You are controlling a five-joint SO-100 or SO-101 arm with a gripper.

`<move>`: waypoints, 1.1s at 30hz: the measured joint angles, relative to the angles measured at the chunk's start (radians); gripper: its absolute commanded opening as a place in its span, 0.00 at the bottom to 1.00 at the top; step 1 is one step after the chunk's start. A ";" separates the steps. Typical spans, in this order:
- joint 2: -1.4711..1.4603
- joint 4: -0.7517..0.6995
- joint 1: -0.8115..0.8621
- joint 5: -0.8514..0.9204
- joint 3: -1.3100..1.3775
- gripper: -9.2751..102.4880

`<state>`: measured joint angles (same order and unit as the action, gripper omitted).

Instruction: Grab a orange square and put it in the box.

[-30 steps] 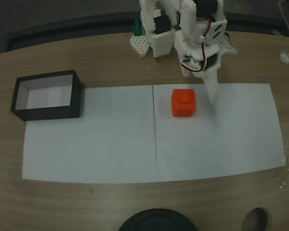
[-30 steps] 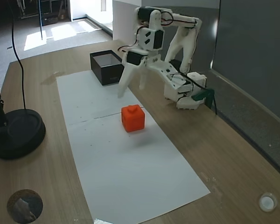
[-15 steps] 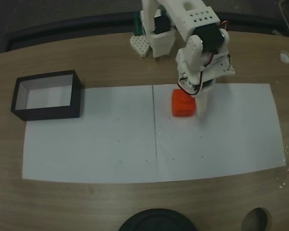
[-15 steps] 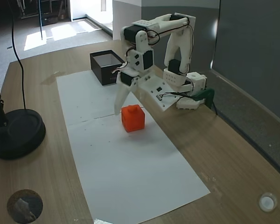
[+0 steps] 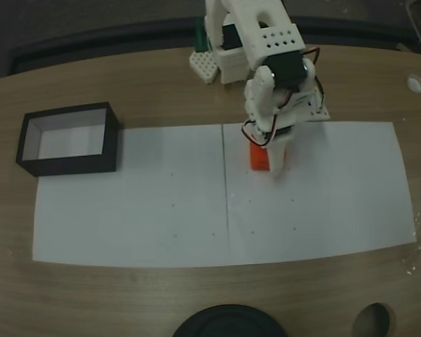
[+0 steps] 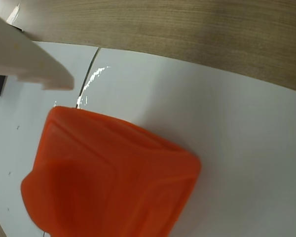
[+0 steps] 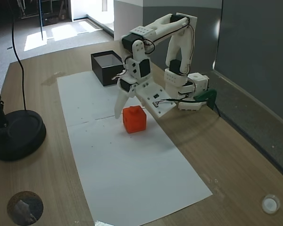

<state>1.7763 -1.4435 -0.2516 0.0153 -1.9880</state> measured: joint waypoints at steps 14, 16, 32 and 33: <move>0.000 0.077 -0.008 0.000 -0.106 0.35; 0.000 0.077 -0.008 0.000 -0.106 0.28; 0.003 0.091 -0.080 -0.055 -0.091 0.19; 0.003 0.084 -0.048 -0.055 -0.069 0.19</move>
<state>1.7794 -1.3591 -0.2991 -0.0399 -2.0571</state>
